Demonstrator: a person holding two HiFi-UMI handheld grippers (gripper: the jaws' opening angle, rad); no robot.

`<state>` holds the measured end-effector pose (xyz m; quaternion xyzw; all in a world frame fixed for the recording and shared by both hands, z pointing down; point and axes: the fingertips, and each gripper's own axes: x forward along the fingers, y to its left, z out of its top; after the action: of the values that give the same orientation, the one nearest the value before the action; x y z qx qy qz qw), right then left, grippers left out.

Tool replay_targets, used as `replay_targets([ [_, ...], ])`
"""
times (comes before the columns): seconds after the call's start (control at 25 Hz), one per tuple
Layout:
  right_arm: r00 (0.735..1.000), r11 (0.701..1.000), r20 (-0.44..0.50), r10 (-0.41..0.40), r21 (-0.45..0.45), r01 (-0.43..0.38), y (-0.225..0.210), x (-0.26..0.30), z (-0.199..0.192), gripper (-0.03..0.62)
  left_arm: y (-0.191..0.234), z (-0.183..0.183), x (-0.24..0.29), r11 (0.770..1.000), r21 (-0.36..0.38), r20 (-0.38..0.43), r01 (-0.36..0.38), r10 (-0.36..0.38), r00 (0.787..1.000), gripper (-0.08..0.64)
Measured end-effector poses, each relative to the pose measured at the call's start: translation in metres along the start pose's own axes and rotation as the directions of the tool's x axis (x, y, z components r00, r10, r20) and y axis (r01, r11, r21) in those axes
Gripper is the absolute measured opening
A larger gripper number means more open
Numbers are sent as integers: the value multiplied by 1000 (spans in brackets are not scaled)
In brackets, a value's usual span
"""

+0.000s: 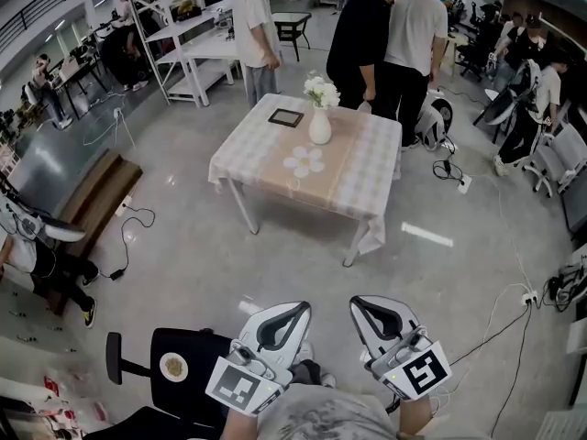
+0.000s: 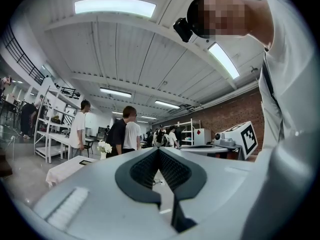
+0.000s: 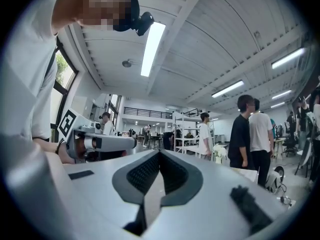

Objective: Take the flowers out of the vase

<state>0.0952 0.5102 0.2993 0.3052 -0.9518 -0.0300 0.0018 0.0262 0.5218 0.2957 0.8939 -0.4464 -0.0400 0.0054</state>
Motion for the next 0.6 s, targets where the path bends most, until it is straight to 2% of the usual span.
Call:
replay_targets([
  [0.28,999,1000,-29,-15,-3,15,-23,46,-7,15,50,-5,22,1000,-31,-16,1,-2,1000,8],
  [0.44,999,999,-41,-33,-14,32,-36,71,-9,15,79,-5,35,1000,-11,2,9,-9,1000,8],
  [0.6,997,998,-46,-55,-22,54,-46,95,-9,15,101,-7,44,998,-63,-37,27,-29,999,8],
])
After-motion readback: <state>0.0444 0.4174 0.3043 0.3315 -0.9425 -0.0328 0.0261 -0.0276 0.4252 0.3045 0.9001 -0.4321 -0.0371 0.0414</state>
